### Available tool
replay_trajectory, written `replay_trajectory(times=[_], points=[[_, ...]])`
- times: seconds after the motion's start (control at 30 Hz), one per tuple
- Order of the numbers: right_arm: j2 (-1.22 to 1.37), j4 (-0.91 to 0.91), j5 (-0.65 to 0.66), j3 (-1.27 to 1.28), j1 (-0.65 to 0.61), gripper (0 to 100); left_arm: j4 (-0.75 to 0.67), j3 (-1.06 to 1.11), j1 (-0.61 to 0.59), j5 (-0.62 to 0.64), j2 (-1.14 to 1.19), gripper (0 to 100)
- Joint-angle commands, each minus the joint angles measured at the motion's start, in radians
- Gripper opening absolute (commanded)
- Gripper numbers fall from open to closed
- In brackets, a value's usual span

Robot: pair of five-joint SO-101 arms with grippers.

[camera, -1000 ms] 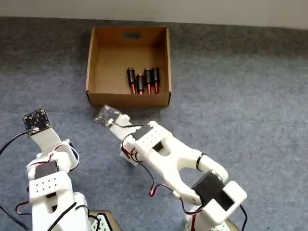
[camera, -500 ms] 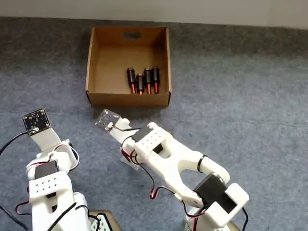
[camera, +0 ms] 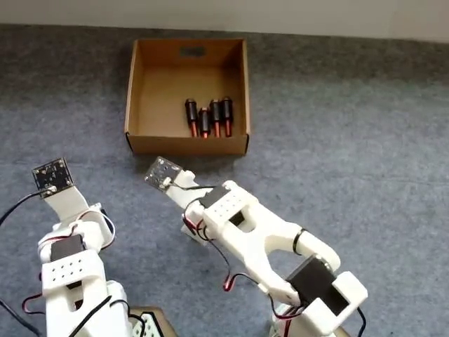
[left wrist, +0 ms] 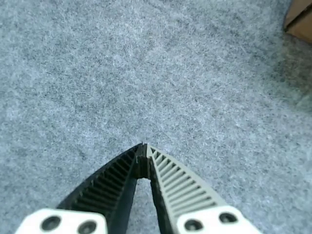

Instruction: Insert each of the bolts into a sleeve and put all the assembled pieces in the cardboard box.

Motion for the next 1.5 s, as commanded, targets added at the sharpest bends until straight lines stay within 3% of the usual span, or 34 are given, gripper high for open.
replay_trajectory(times=[0.0,0.23,0.47,0.7,0.8,0.9,1.13,1.47], points=[[-0.062,-0.001,0.011,0.022,0.005,0.5,-0.015,-0.041,0.018,0.003,-0.012,1],[-0.558,0.085,0.012,0.050,0.038,0.5,-0.015,-0.039,0.018,0.003,-0.012,1],[-1.017,0.137,0.000,0.128,0.283,0.5,-0.003,-0.070,0.076,-0.075,-0.004,1],[-1.221,0.062,-0.201,0.387,0.573,0.5,0.330,-0.341,0.331,-0.275,-0.002,1],[-1.273,0.013,-0.242,0.501,0.657,0.5,0.489,-0.481,0.449,-0.390,-0.002,1],[-1.317,-0.041,-0.307,0.596,0.720,0.5,0.575,-0.595,0.538,-0.417,0.024,1],[-1.417,-0.110,-0.442,0.731,0.820,0.5,0.646,-0.892,0.576,-0.420,0.516,19],[-1.583,-0.108,-0.480,0.840,0.866,0.5,0.674,-1.311,0.843,-0.417,1.033,18]])
